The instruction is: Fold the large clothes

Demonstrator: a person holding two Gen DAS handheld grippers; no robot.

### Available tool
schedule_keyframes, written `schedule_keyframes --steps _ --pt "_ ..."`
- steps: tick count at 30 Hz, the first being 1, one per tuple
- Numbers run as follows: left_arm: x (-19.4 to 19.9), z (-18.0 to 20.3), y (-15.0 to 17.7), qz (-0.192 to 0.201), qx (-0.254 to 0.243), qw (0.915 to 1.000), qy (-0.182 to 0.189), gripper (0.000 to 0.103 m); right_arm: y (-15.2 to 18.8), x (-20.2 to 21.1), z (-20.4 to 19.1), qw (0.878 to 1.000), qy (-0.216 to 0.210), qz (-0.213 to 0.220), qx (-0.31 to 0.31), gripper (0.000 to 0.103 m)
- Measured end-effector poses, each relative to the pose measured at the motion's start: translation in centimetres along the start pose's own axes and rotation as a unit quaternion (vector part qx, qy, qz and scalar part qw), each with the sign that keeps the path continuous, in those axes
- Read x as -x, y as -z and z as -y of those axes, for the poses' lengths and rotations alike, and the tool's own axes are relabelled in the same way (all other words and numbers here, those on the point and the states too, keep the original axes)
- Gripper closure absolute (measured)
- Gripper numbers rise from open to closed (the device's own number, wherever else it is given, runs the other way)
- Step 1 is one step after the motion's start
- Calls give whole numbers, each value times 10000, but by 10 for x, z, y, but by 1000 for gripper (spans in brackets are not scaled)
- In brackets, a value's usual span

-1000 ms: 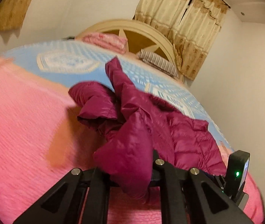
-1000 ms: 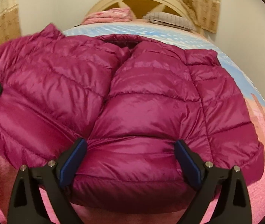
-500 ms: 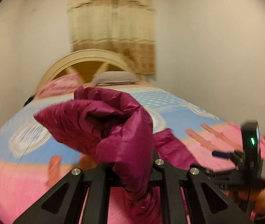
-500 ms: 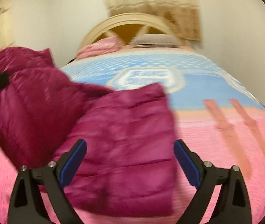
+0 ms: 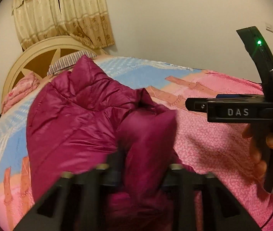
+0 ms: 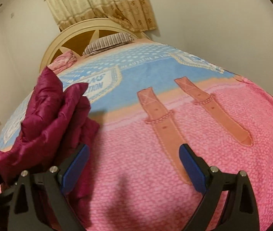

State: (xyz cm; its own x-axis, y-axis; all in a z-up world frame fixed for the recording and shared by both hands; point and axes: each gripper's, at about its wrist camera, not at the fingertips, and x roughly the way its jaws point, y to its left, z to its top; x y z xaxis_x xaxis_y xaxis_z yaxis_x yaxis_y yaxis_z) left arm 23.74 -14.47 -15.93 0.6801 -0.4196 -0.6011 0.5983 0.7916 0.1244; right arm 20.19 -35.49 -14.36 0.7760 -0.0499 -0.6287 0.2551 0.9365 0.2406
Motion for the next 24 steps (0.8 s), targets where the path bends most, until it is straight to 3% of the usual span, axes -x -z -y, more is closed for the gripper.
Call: schedule_keyframes --steps 5,7,9,11,13,15,17,19,20,24 --pt "67 20 -9 828 -46 9965 -59 7 -6 -2 13 9999 52 34 -136 7" --pt "93 25 -12 1133 -165 9932 -231 5 -12 -2 15 9998 94 98 -155 7" --pt "107 16 -12 1226 -131 9902 -656 5 -21 3 15 9996 112 180 -187 7" --pt "108 -12 -11 1138 115 9846 -1320 5 -33 13 7 9995 44 293 -114 6" --pt "99 -64 -8 842 801 9764 -1818 5 -45 29 -12 9988 -149 453 62 7" --pt "86 -116 -4 509 1684 9620 -2090 5 -58 40 -38 9969 -470 540 311 8" --pt "73 -152 0 354 2333 9441 -2302 5 -75 46 -74 9922 -1007 489 546 16" --pt "57 -170 0 258 2521 9359 -2447 5 -91 37 -103 9867 -1533 214 503 21" --pt "44 -173 -1 157 2511 9363 -2448 5 -95 30 -112 9855 -1618 120 487 27" --pt "8 -174 3 -149 2769 9441 -1784 5 -100 -14 -155 9872 -1327 -152 874 34"
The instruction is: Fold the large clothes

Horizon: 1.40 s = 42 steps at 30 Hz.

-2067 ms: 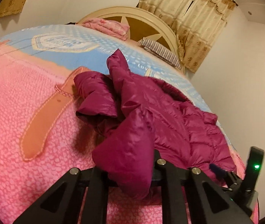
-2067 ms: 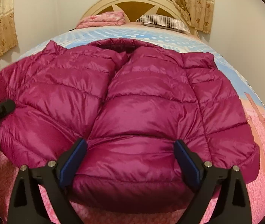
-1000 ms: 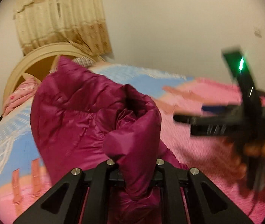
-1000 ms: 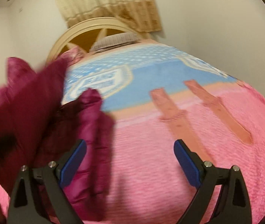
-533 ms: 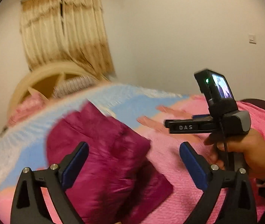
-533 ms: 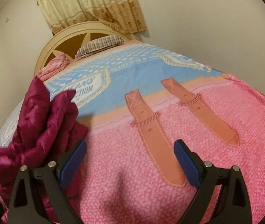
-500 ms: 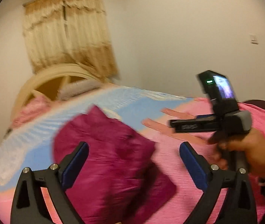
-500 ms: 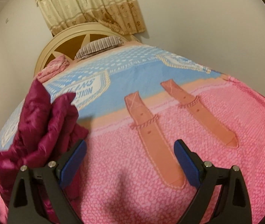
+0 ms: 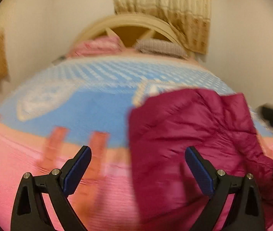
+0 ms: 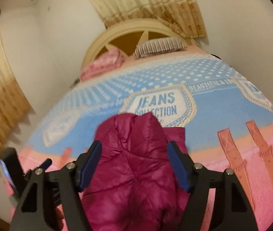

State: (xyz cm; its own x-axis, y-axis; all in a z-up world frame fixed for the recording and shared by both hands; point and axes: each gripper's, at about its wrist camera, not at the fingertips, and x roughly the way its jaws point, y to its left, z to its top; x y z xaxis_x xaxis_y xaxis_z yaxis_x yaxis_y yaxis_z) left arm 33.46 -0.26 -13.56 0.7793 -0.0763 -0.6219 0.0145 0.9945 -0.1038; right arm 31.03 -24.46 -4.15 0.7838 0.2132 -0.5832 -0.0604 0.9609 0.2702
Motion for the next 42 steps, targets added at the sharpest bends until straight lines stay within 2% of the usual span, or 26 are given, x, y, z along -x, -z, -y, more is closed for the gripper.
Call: schedule_keyframes --steps 1,3,7,14,21,26,29,32,34,36,38,39,41,42 --pt "-6 4 3 -100 -24 9999 52 5 4 -16 1 9997 169 -135 68 37" --pt "-23 16 12 -292 -217 9993 50 5 15 -41 12 9984 386 -407 54 38" --pt "-43 24 21 -522 -147 9983 191 5 46 -73 45 9944 671 -817 -38 38" --pt "-61 33 24 -621 -265 9974 267 5 65 -89 72 9945 672 -781 -188 38" --pt "-69 36 25 -647 -310 9971 242 2 68 -105 77 9942 667 -816 -219 37" --pt "-65 32 18 -735 -253 9965 291 2 72 -109 81 9934 667 -908 -198 33" --pt "-45 18 -1 -301 -114 9990 303 2 63 -94 83 9920 764 -962 -303 33" --pt "-40 0 -24 79 155 9998 -78 2 42 -61 74 9937 868 -629 -323 33" --pt "-51 -9 -32 -6 412 9990 -168 2 20 -39 54 9960 839 -234 -190 33" --pt "-68 -5 -30 -268 477 9985 -99 2 7 -35 36 9974 712 -39 -25 33" --pt "-81 10 -21 -399 225 9988 -156 2 5 -53 24 9974 689 -109 206 34" --pt "-83 14 -19 -392 128 9989 -215 2 8 -75 23 9977 561 -327 199 36" --pt "-87 16 -17 -406 97 9989 -192 2 22 -110 29 9941 778 -718 222 44" --pt "-90 16 -17 -456 142 9988 -145 2 27 -118 34 9936 810 -779 148 44"
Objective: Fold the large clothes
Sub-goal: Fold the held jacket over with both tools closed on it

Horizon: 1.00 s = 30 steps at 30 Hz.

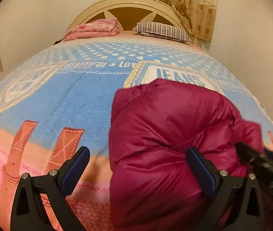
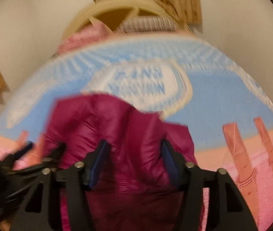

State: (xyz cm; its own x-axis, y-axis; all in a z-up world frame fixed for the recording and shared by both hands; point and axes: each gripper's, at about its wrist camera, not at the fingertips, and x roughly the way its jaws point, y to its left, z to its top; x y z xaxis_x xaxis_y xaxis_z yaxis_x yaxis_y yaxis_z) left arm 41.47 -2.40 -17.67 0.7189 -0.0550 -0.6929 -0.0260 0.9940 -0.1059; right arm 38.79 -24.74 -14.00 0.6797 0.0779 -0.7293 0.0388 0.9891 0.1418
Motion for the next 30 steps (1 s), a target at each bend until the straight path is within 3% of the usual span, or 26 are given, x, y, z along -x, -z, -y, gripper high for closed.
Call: schedule_keyframes --steps 10,30 --pt "-9 7 10 -165 -94 9997 125 2 13 -22 23 9993 -96 -156 -340 44" --pt "-16 5 15 -257 -30 9994 233 2 20 -29 20 9996 122 -169 -169 44"
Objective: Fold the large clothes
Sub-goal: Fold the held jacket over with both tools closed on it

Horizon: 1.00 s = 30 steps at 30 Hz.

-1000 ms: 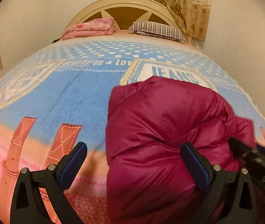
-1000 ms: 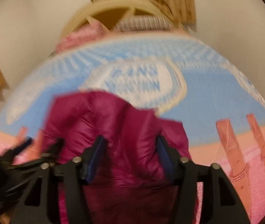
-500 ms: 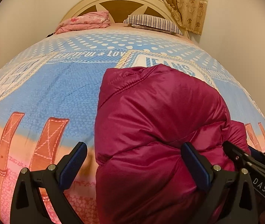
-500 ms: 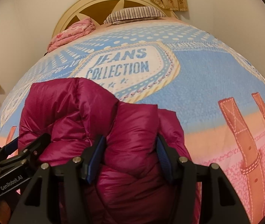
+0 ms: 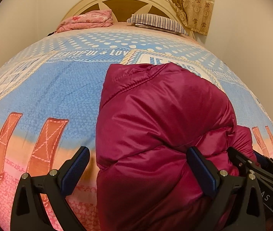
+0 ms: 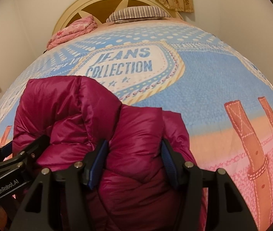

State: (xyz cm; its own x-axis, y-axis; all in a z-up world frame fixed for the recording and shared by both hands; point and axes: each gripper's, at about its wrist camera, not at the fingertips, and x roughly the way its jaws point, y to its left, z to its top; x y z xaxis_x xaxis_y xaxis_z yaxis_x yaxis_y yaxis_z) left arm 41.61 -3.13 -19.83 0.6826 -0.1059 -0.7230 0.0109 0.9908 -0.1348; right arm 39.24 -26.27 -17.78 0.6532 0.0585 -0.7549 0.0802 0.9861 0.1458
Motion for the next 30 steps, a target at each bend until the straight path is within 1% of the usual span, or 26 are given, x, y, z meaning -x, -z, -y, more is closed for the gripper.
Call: schedule_keyframes --steps 12,19,26,28,30 --pt "-1 1 2 5 -22 10000 10 2 2 -1 -3 9998 138 27 117 43" --pt "-6 -4 4 -115 120 9996 208 2 3 -1 -4 9997 195 38 164 42" --pt "-4 -3 4 -165 126 9995 228 2 3 -2 -5 9997 193 39 162 42" --pt "4 -7 5 -215 169 9992 303 2 3 -2 -5 9997 190 38 164 42" --pt "21 -15 11 -250 259 9985 406 2 2 0 -4 9998 136 14 164 42"
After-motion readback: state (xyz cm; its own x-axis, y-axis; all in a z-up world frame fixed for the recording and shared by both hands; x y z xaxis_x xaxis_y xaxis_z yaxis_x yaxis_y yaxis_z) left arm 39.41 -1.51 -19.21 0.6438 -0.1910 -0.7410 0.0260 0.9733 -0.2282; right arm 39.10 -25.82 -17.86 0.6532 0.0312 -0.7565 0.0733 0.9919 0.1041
